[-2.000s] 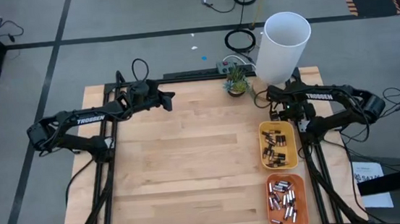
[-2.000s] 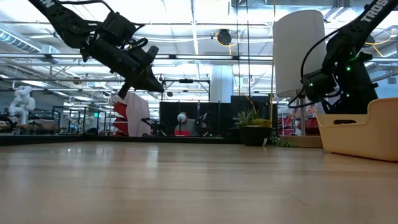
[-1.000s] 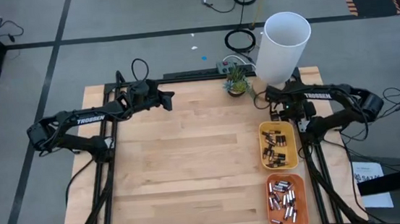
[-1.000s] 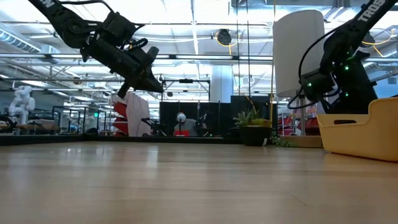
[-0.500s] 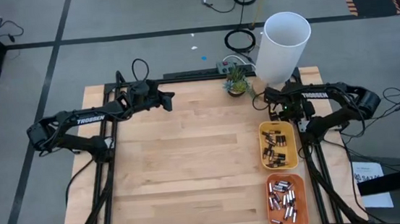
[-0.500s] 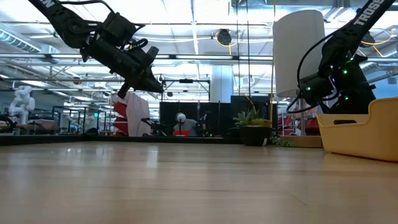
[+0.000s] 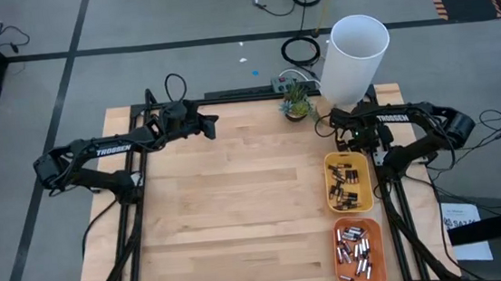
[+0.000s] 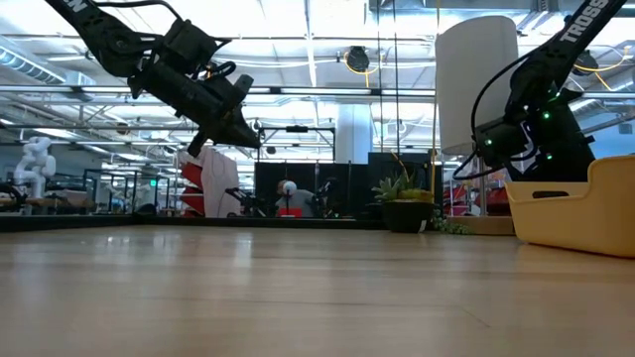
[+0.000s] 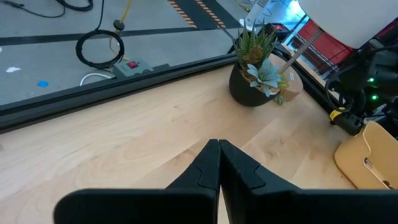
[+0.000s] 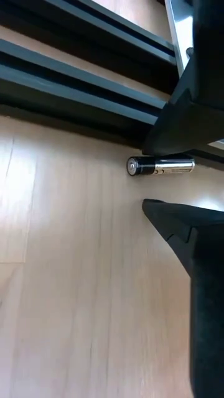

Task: Sort batteries
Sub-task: Put the black battery into the orange bin

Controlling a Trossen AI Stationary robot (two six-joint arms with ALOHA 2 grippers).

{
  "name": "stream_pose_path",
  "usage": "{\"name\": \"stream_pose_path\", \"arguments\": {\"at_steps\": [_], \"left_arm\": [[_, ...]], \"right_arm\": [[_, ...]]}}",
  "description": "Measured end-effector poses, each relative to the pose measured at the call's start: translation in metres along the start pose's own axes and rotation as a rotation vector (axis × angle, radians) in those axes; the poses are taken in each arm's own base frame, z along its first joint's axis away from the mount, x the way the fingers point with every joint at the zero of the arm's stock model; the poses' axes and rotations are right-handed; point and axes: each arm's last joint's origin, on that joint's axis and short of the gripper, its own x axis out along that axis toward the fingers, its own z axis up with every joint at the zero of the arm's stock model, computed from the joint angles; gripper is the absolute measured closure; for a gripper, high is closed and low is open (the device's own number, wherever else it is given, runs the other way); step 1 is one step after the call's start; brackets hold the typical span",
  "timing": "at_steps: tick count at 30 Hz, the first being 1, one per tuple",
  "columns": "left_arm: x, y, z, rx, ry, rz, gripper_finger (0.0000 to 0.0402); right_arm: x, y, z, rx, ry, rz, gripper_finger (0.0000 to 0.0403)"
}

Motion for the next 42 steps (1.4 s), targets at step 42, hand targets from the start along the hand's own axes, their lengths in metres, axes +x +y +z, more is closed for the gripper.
{"name": "stream_pose_path", "arguments": {"at_steps": [42], "left_arm": [[0.000,0.000,0.000,-0.008,-0.003,0.005,0.0391]], "right_arm": [[-0.013,-0.004,-0.008,-0.212,0.065,0.075,0.0271]]}}
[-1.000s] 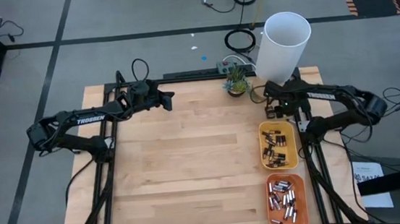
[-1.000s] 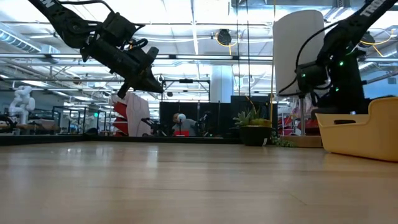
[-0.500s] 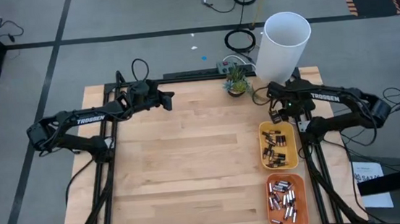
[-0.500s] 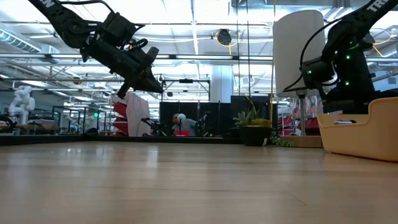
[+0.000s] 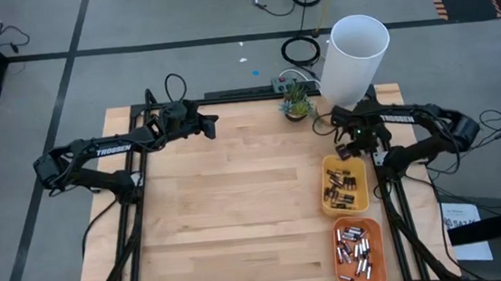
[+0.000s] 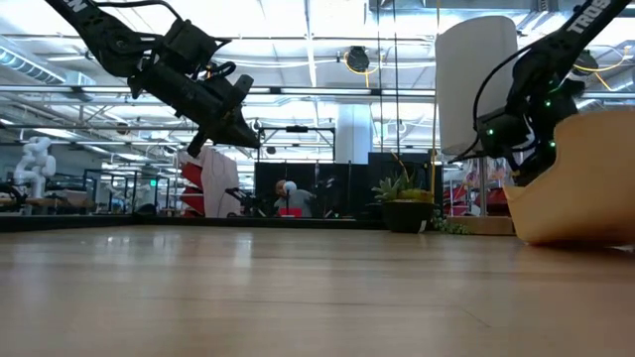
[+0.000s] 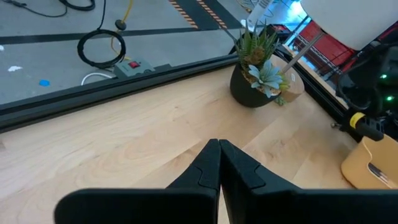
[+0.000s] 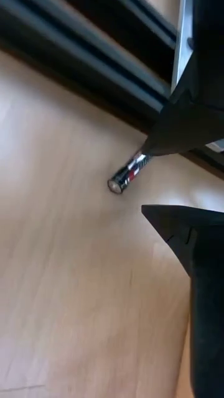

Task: Sort batteries
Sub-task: Put the black battery into the orange bin

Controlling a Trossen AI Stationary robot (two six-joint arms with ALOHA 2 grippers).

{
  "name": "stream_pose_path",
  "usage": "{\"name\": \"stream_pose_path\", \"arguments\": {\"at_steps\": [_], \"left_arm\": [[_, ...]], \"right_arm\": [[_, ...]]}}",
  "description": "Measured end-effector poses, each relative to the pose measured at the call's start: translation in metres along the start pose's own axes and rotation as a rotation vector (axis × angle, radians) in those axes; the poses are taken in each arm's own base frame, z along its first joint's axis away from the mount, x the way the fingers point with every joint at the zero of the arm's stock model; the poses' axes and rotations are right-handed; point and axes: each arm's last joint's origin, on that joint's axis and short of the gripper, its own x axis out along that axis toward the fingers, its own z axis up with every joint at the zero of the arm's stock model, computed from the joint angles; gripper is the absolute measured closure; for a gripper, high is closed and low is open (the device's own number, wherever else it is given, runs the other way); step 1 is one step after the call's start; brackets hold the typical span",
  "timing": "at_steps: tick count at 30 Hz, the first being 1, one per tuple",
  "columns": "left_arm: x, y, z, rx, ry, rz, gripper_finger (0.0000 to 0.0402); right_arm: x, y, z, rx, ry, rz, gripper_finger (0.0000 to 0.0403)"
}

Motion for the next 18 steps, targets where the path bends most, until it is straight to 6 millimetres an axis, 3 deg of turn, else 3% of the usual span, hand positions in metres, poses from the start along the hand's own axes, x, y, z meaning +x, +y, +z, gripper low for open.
{"name": "stream_pose_path", "arguments": {"at_steps": [5,18], "left_arm": [[0.000,0.000,0.000,0.000,0.000,0.000,0.0391],[0.000,0.001,0.001,0.001,-0.019,0.036,0.0391]], "right_arm": [[0.002,0.001,-0.001,-0.015,0.028,0.008,0.0271],[-0.014,-0.004,-0.010,0.066,-0.053,0.098,0.0271]]}}
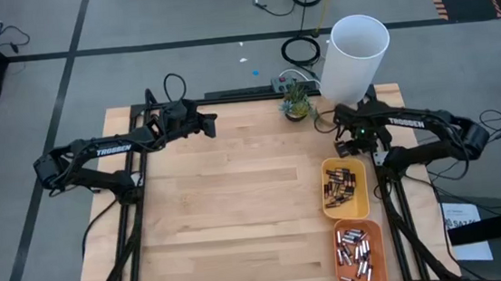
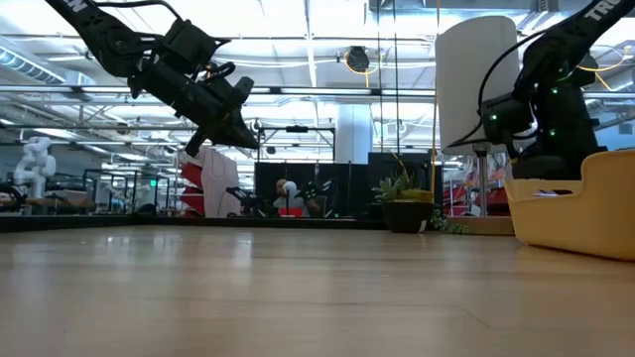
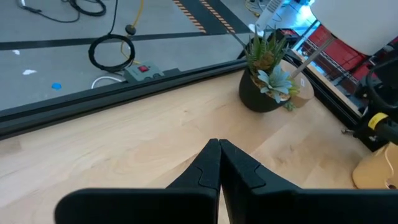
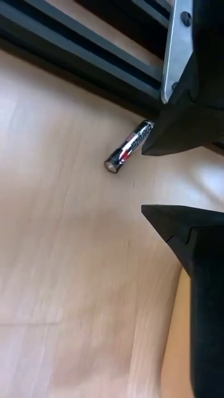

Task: Sort batteries
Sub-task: Put the black battery into the orange bin

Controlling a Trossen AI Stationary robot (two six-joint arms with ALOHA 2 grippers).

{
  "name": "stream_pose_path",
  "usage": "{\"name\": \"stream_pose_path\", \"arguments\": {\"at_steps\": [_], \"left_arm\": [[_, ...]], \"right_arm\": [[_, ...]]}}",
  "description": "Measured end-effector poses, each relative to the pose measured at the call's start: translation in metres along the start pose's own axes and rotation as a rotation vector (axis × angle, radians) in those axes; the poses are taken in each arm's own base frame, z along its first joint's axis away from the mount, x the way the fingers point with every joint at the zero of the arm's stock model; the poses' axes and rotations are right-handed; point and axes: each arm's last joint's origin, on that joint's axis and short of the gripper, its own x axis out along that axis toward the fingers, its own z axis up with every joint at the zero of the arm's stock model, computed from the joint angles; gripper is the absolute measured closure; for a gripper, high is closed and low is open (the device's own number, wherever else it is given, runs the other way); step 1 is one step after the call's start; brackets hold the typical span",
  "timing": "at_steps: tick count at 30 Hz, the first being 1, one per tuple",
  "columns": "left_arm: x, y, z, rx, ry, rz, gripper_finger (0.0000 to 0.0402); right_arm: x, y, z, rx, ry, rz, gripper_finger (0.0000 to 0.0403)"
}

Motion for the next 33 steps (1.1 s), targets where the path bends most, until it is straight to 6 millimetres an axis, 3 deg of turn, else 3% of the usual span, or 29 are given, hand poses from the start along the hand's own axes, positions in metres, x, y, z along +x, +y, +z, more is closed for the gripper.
{"name": "stream_pose_path", "arguments": {"at_steps": [8,19,33], "left_arm": [[0.000,0.000,0.000,0.001,0.000,0.002,0.0391],[0.000,0.000,0.000,0.001,-0.003,0.007,0.0391],[0.000,0.000,0.000,0.001,-0.001,0.009,0.0391]], "right_arm": [[-0.012,0.000,0.007,0.089,-0.076,-0.015,0.0271],[0.003,0.002,0.016,-0.044,-0.027,-0.157,0.0271],[0.026,0.010,0.024,-0.141,0.157,-0.150,0.0271]]}}
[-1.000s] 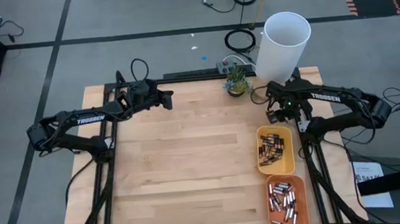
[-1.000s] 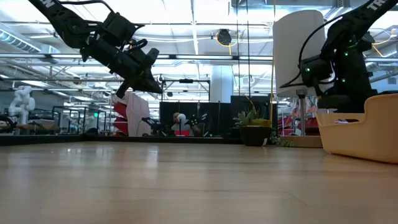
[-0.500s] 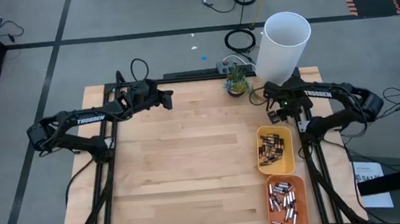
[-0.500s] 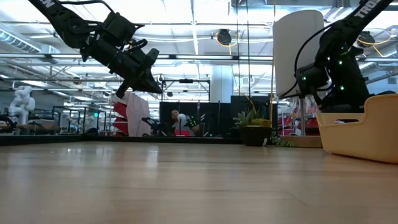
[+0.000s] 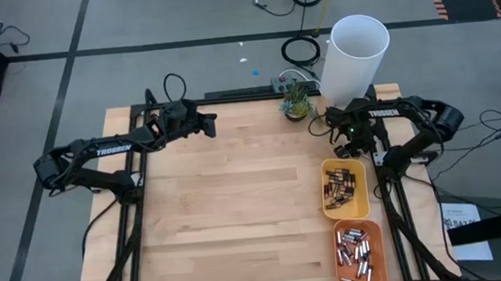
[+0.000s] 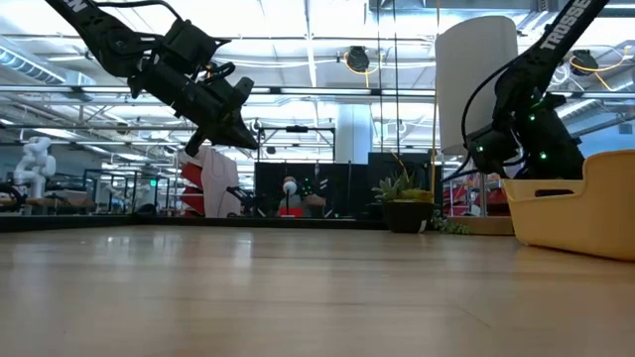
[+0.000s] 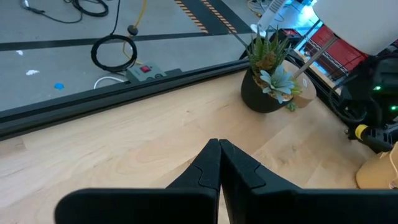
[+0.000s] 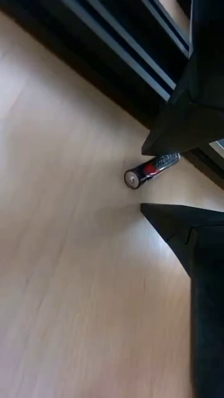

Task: Sort batteries
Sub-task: Put the black battery into the orange bin

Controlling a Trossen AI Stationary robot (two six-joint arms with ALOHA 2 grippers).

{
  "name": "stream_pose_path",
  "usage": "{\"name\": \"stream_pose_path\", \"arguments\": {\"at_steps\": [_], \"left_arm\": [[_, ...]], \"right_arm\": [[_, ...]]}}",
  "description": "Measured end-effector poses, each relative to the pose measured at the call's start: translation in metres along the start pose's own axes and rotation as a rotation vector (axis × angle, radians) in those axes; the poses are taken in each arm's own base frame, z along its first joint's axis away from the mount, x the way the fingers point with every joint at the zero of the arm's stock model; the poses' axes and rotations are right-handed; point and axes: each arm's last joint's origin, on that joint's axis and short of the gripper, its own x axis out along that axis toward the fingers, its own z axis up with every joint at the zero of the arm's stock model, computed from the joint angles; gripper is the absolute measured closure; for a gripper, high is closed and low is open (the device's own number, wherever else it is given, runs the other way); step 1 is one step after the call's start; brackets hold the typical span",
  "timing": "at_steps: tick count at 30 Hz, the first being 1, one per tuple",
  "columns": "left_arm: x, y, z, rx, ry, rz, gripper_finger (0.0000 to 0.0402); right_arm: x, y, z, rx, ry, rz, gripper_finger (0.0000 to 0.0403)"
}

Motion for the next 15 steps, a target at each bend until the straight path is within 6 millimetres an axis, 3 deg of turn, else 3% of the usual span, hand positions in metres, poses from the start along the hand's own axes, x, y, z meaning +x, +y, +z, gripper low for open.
{"name": "stream_pose_path", "arguments": {"at_steps": [7,15], "left_arm": [[0.0000,0.0000,0.0000,0.000,0.000,0.000,0.0391],[0.0000,0.0001,0.0000,0.000,0.000,0.000,0.0391]], "right_arm": [[0.0091,0.0051,0.0079,-0.023,0.049,-0.003,0.0288],[0.0085,0.0057,0.0081,-0.011,0.027,0.020,0.0381]]}}
